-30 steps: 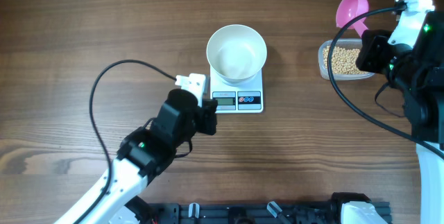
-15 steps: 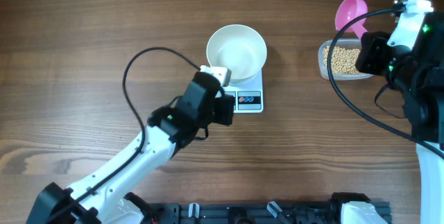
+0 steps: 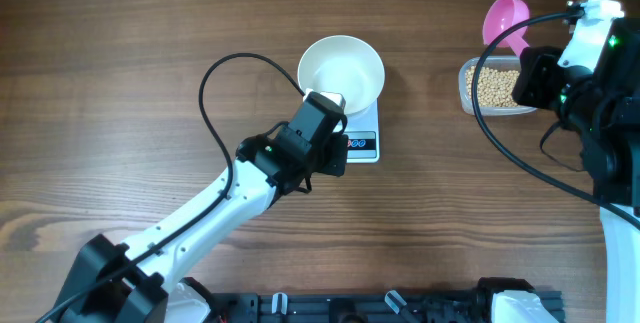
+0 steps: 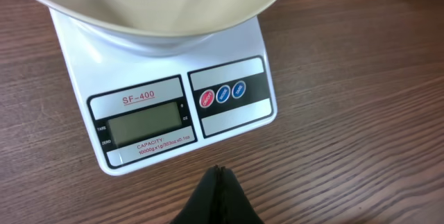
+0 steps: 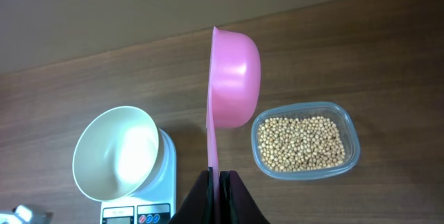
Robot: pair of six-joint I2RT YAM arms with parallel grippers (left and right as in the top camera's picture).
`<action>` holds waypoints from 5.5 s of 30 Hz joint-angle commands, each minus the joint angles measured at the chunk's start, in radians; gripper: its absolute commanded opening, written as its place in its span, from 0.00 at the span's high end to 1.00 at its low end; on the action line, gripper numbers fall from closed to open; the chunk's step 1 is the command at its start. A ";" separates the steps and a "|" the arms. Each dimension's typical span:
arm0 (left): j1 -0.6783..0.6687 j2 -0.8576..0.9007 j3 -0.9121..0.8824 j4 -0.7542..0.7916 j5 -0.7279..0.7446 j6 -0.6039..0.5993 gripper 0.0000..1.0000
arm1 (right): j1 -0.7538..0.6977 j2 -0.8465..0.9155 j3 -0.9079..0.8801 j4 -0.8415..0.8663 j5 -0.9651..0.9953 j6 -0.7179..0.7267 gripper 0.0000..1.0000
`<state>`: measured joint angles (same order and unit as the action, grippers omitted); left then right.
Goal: Scoop item into bowl and weigh 150g on scale
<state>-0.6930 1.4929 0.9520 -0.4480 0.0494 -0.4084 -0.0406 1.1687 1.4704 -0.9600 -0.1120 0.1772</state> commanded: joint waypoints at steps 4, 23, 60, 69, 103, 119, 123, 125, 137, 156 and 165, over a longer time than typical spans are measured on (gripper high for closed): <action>-0.004 0.033 0.007 0.061 -0.003 0.019 0.96 | -0.004 0.004 0.008 -0.001 -0.018 -0.020 0.96; 0.104 0.011 -0.069 0.118 0.230 0.140 0.96 | -0.004 0.004 0.008 0.002 -0.014 -0.022 0.96; 0.089 -0.101 -0.079 -0.014 0.186 0.117 0.96 | -0.004 0.004 0.008 0.018 0.001 -0.021 0.96; 0.060 -0.064 -0.186 0.227 0.133 0.032 0.96 | -0.004 0.011 0.008 0.028 0.000 -0.020 0.96; 0.001 0.189 -0.187 0.496 -0.008 0.026 0.96 | -0.004 0.017 0.008 0.025 0.000 -0.021 0.96; 0.001 0.191 -0.187 0.545 -0.032 0.026 0.96 | -0.004 0.017 0.008 0.028 0.000 -0.020 0.96; 0.001 0.191 -0.187 0.546 0.007 0.026 0.96 | -0.004 0.017 0.008 0.027 0.000 -0.020 0.96; 0.000 0.194 -0.187 0.546 0.013 0.026 0.96 | -0.004 0.017 0.008 0.027 0.000 -0.020 0.96; -0.001 0.255 -0.187 0.571 0.013 0.026 0.96 | -0.004 0.017 0.008 0.026 0.000 -0.020 0.96; -0.001 0.269 -0.187 0.605 0.013 0.027 0.96 | -0.004 0.017 0.008 0.027 0.000 -0.020 0.96; -0.001 0.288 -0.187 0.605 0.012 0.027 0.96 | -0.004 0.017 0.008 0.024 0.000 -0.020 0.96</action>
<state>-0.6888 1.7630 0.7712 0.1585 0.0532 -0.3794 -0.0406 1.1809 1.4704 -0.9382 -0.1112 0.1768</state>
